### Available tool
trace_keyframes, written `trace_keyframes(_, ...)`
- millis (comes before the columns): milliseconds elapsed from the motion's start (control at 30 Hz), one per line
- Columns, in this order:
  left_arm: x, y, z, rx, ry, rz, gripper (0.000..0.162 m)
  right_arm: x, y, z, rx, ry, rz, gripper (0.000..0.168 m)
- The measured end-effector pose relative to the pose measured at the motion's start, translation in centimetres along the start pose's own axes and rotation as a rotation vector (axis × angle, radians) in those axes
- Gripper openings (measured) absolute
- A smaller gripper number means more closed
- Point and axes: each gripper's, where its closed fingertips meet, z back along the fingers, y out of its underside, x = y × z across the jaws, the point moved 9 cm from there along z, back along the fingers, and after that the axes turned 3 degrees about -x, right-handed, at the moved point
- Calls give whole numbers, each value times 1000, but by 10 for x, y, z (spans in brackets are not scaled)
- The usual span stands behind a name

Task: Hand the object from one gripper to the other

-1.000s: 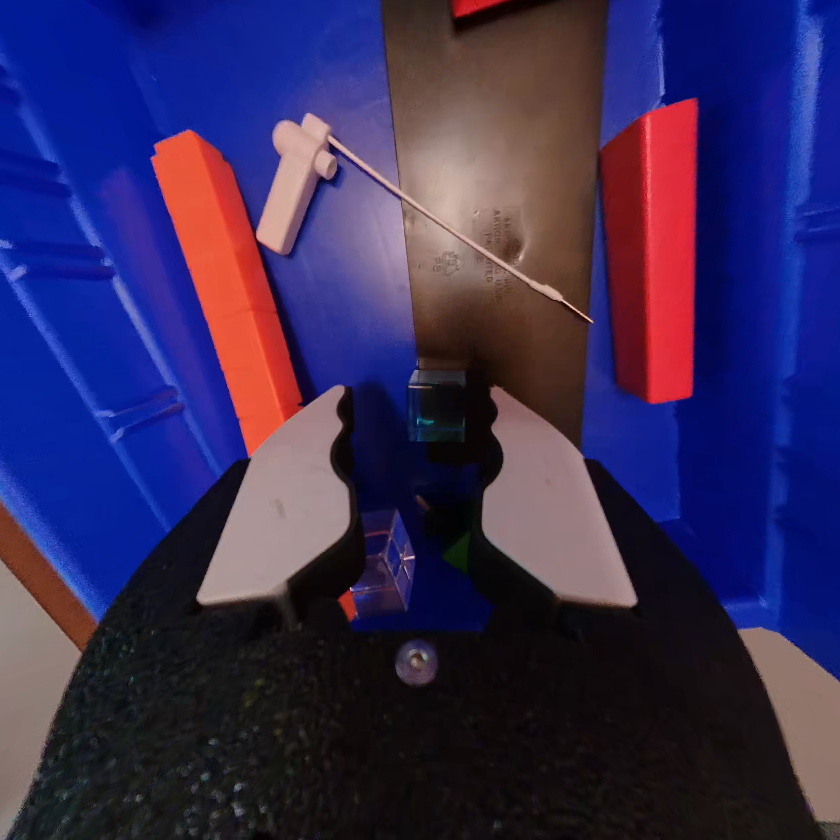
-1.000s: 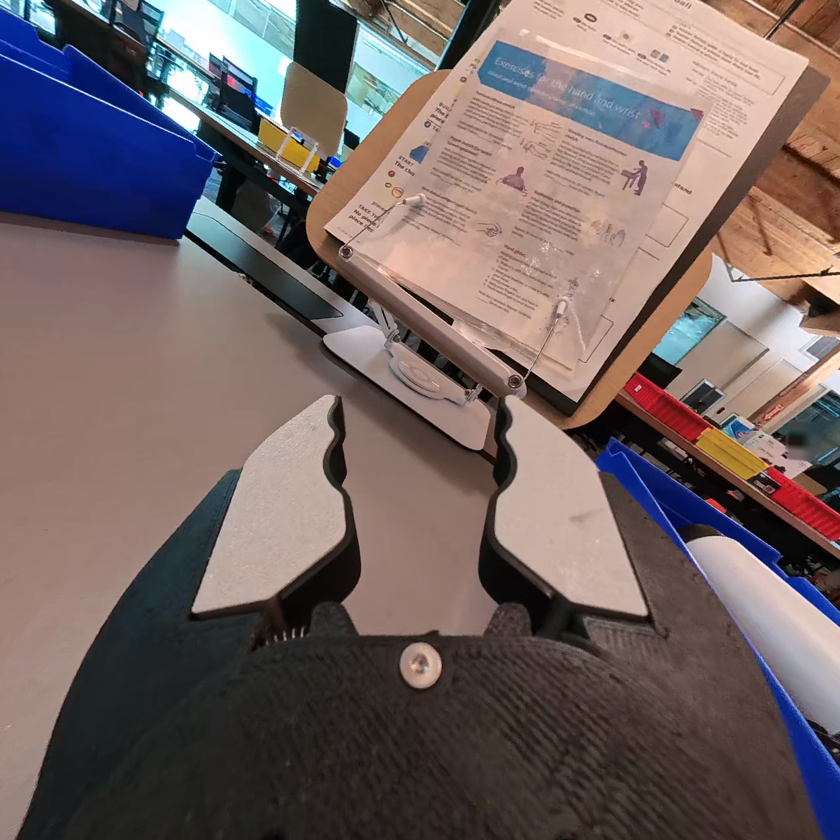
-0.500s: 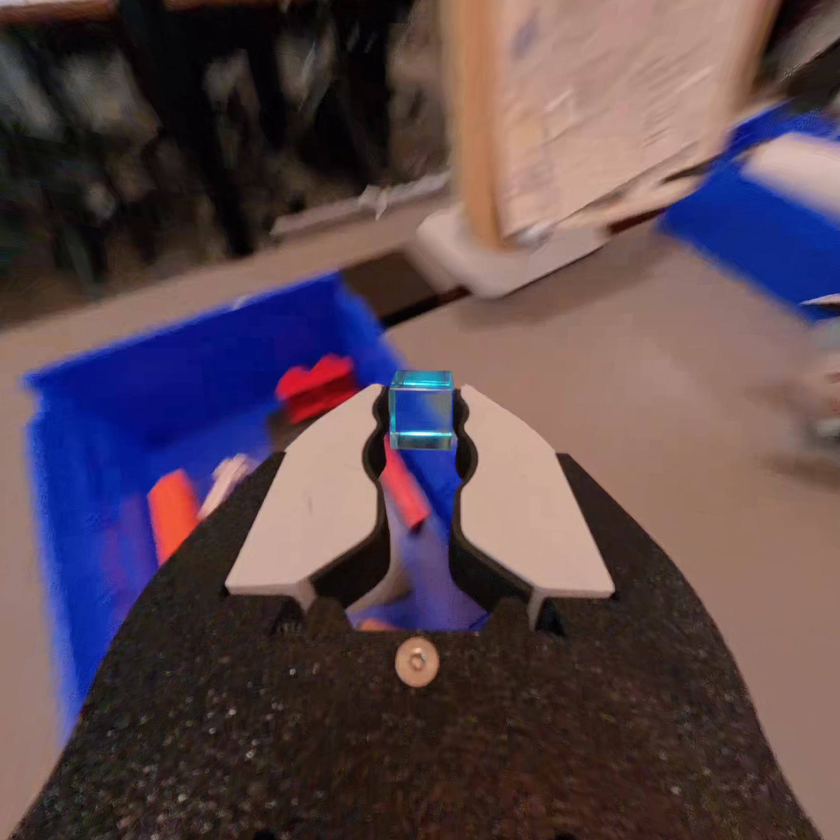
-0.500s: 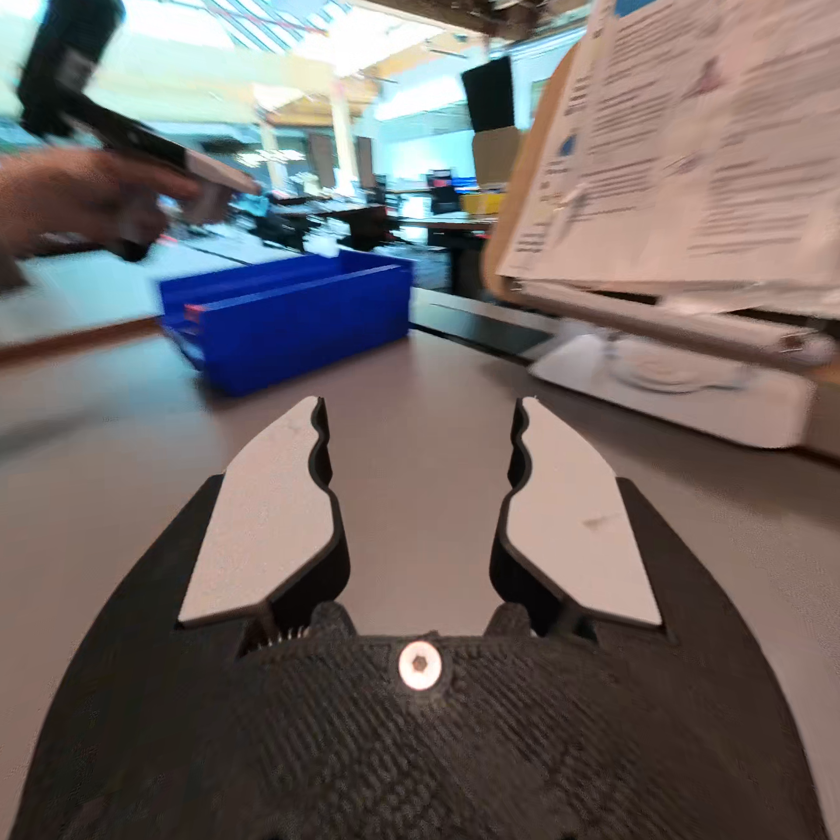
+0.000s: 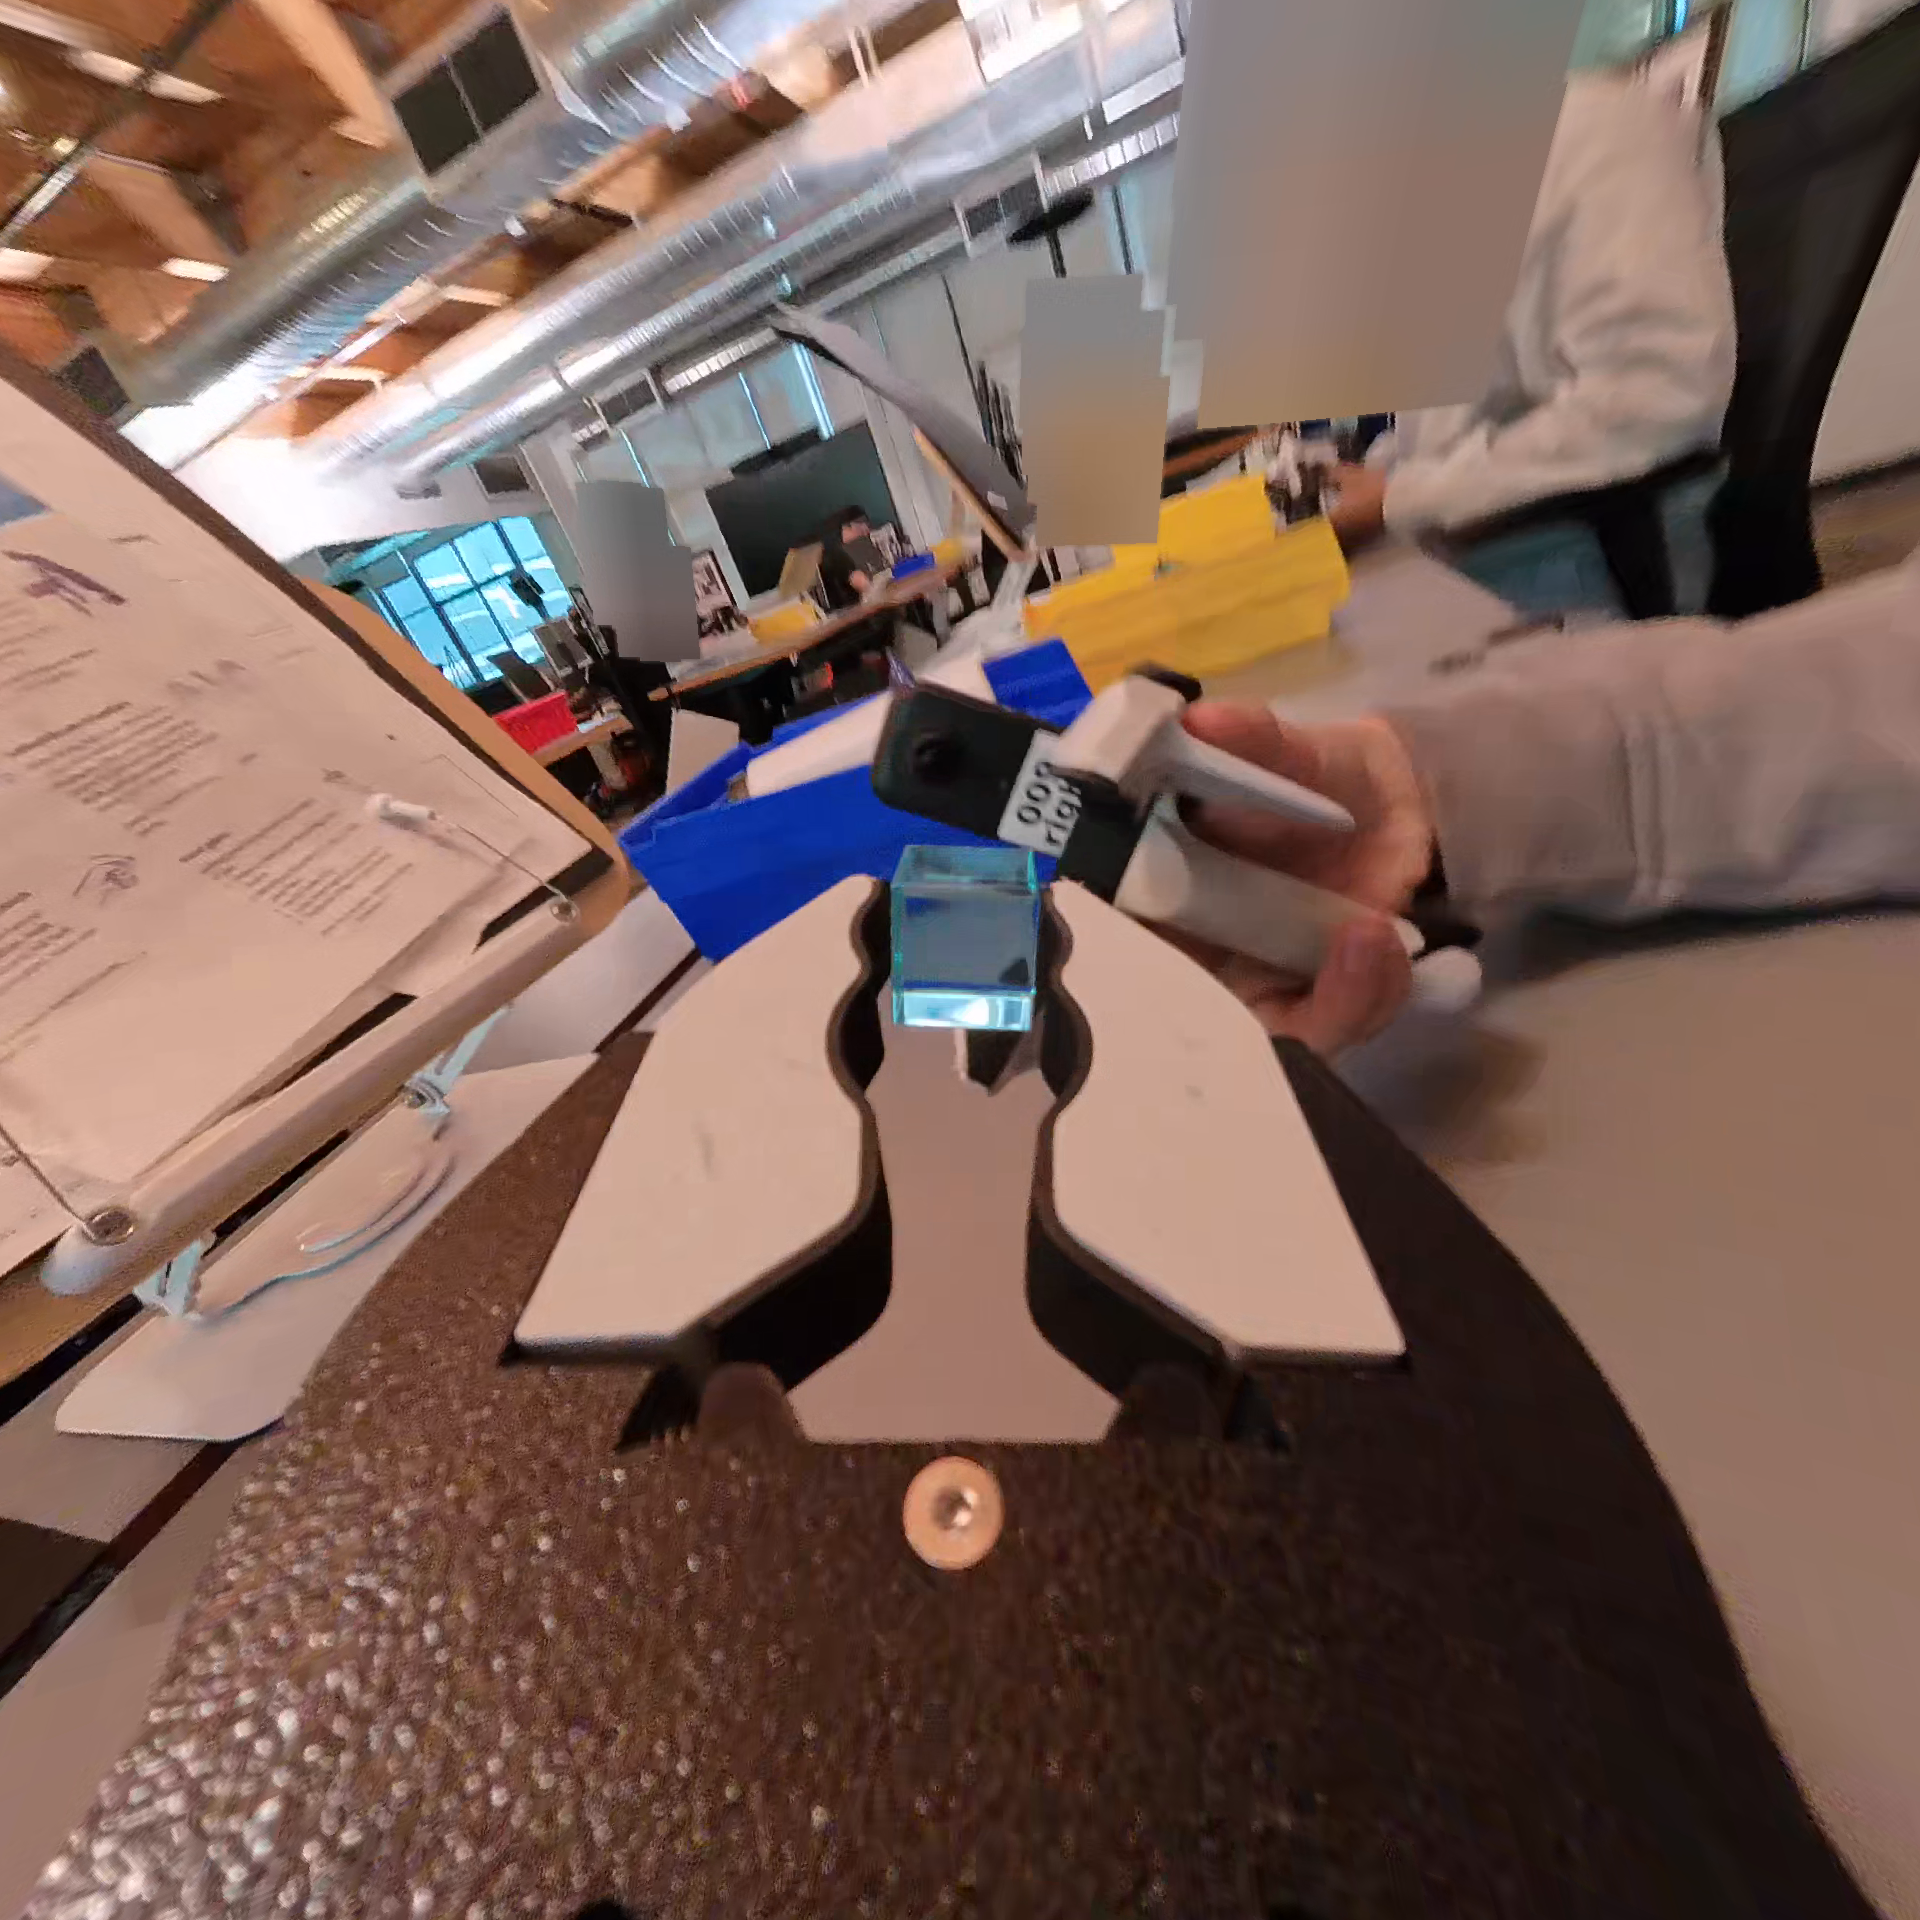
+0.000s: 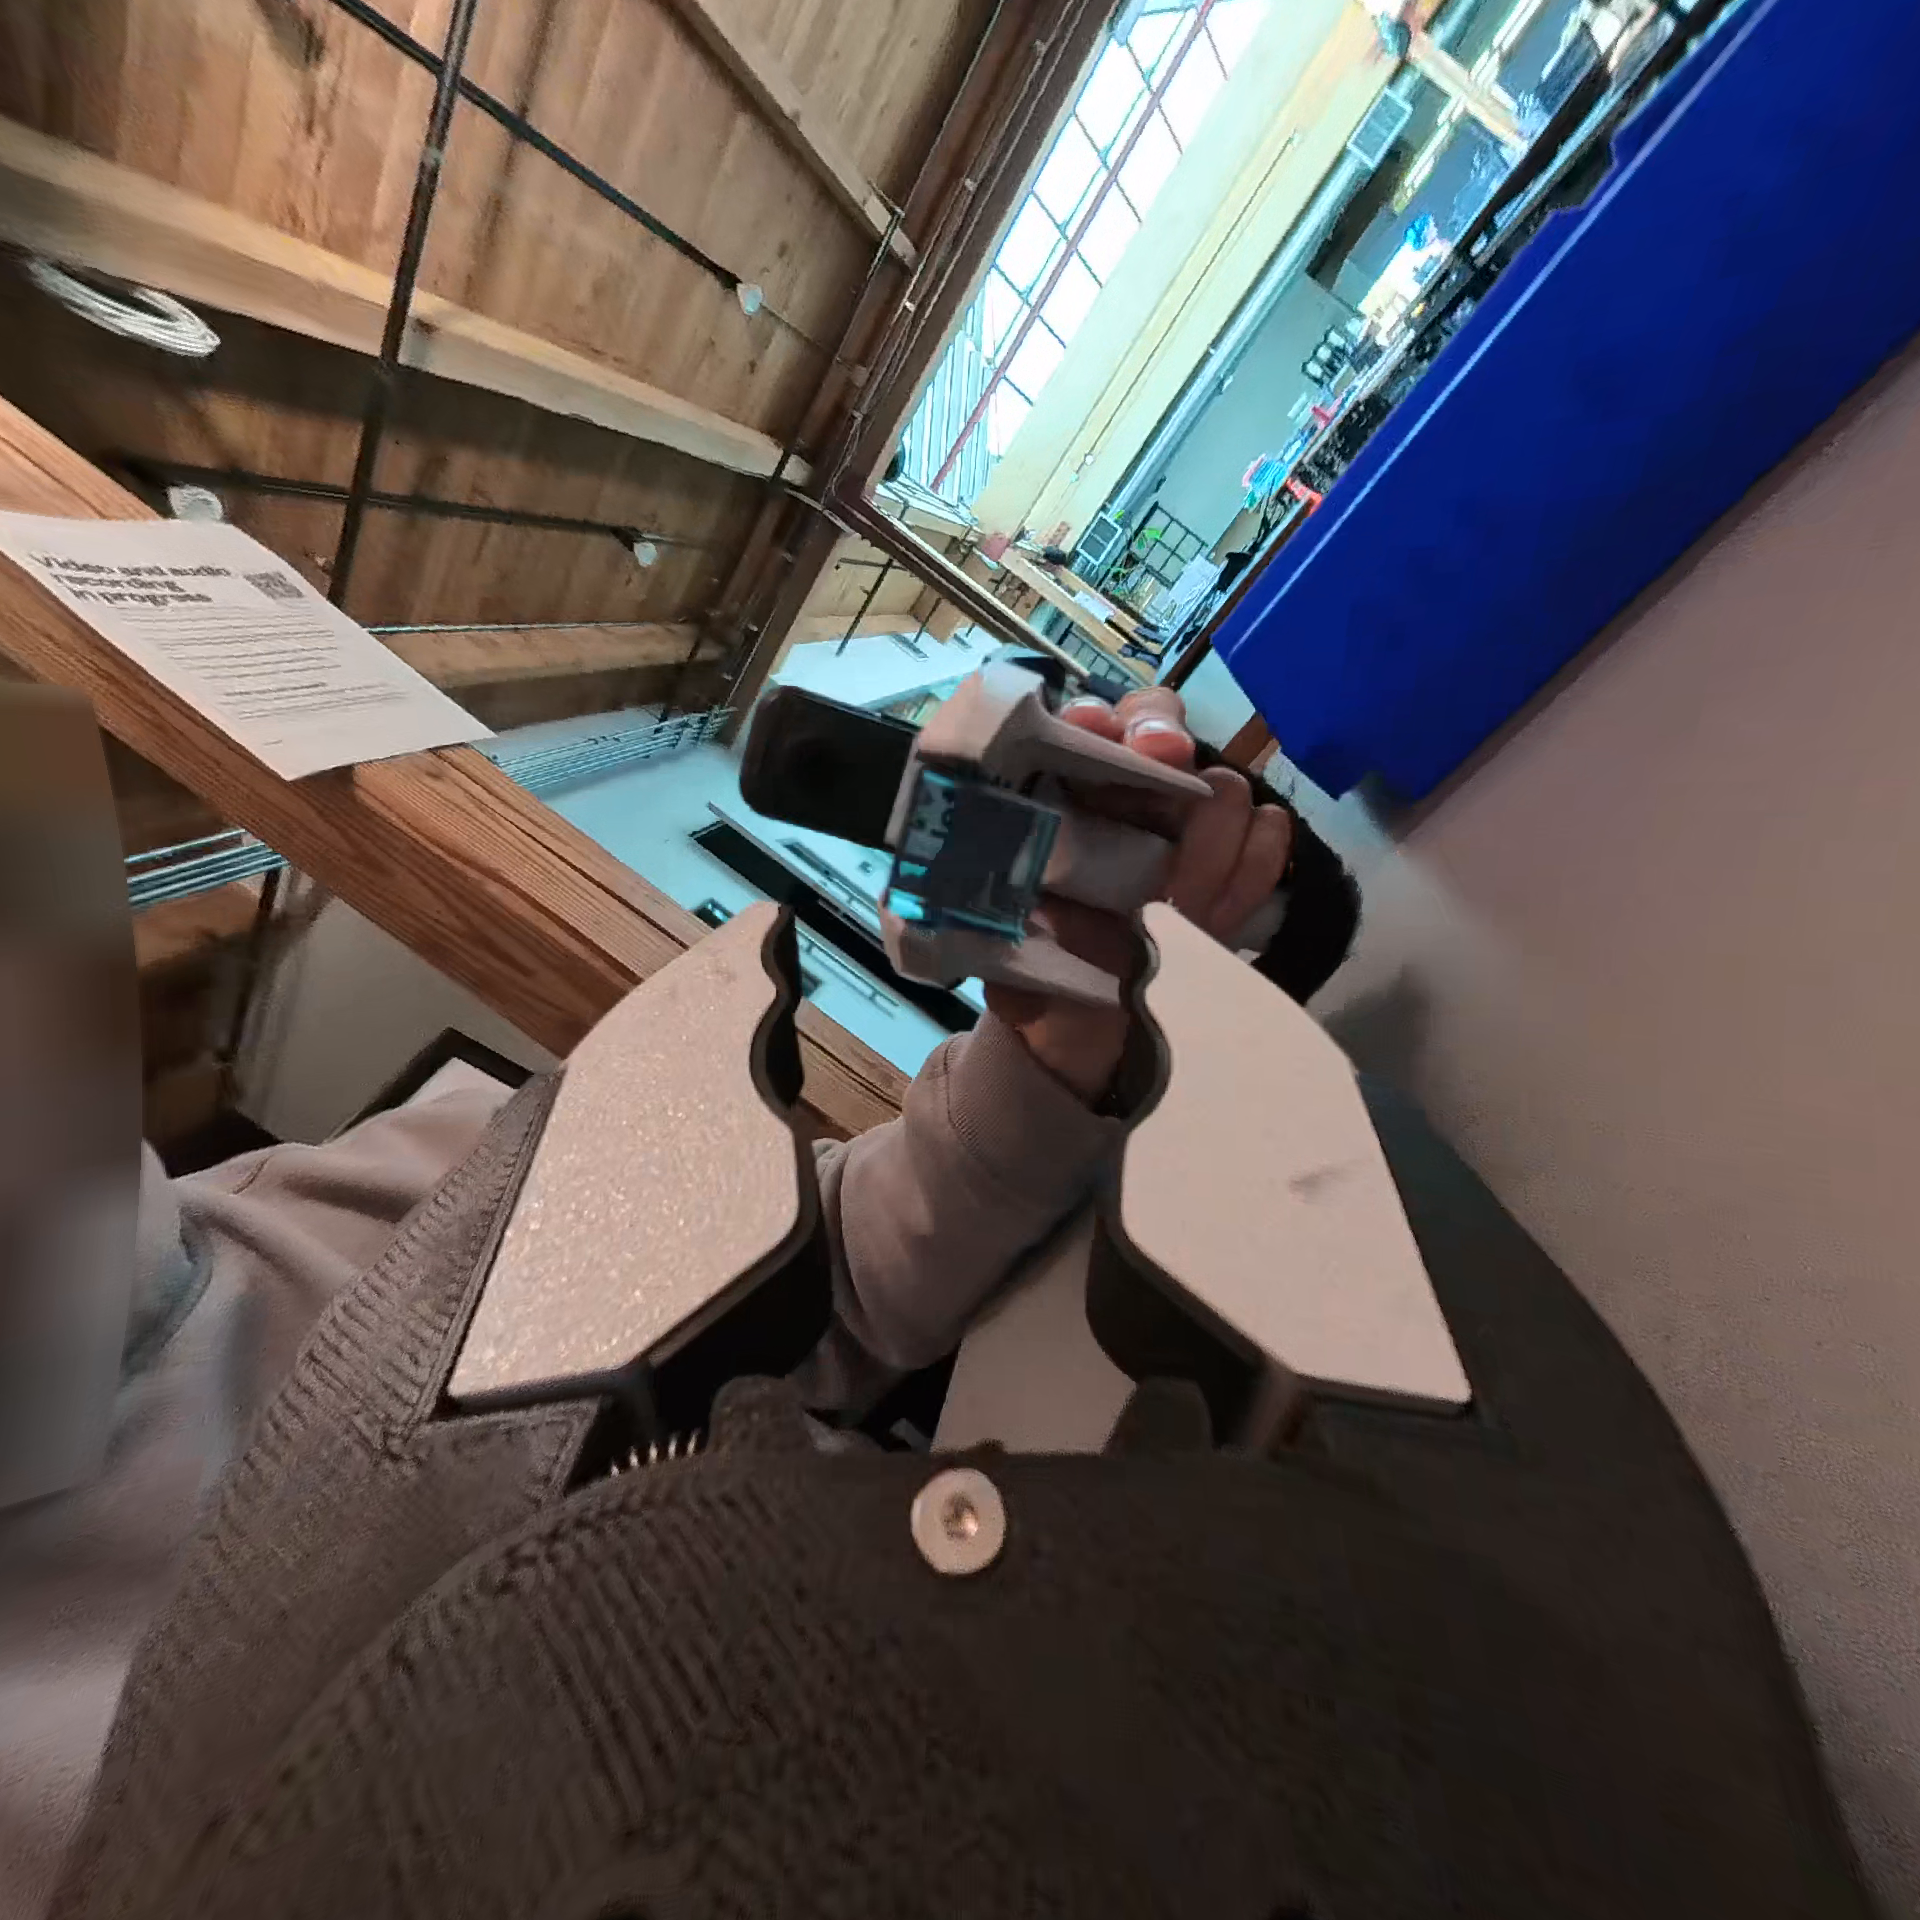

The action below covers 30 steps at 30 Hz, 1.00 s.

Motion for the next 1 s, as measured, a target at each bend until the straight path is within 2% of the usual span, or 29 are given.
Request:
trace_keyframes(133, -8, 9, -2, 46, 45, -25, 26, -5, 1, 0, 7, 18, -26, 50)
trace_keyframes(233, -10, 10, -3, 54, 46, -43, 26, -7, 2, 2, 27, 39, -6, 30)
trace_keyframes(400, -9, 13, -4, 110, 26, -5, 28, -8, -3, 4, 61, 68, 113, 29)
trace_keyframes(433, -8, 13, -4, 112, 11, 48, 30, -6, -5, 5, 56, 90, 185, 29)
trace_keyframes(500, -2, 12, -2, 87, -9, 228, 45, 0, -10, 6, 61, 165, 407, 28)
trace_keyframes(567, 6, 13, 1, 73, 17, 474, 61, 10, -12, 8, 64, 245, 689, 29)
trace_keyframes(633, 11, 19, 2, 79, 79, 724, 64, 21, -9, 8, 79, 284, 1017, 29)
trace_keyframes(733, 8, 28, 1, 36, 256, 1045, 57, 28, 3, 3, 157, 306, 1447, 28)
trace_keyframes(767, 7, 30, 0, 10, 326, 1128, 44, 28, 8, 1, 204, 313, 1547, 28)
trace_keyframes(800, 6, 32, 0, -13, 376, 1193, 38, 28, 13, -1, 252, 323, 1645, 28)
trace_keyframes(900, 3, 39, -2, 10, 423, 1284, 39, 28, 23, -7, 360, 339, 1841, 28)
trace_keyframes(1000, -3, 42, -2, 69, 470, 1289, 38, 30, 29, -10, 387, 312, 1913, 28)
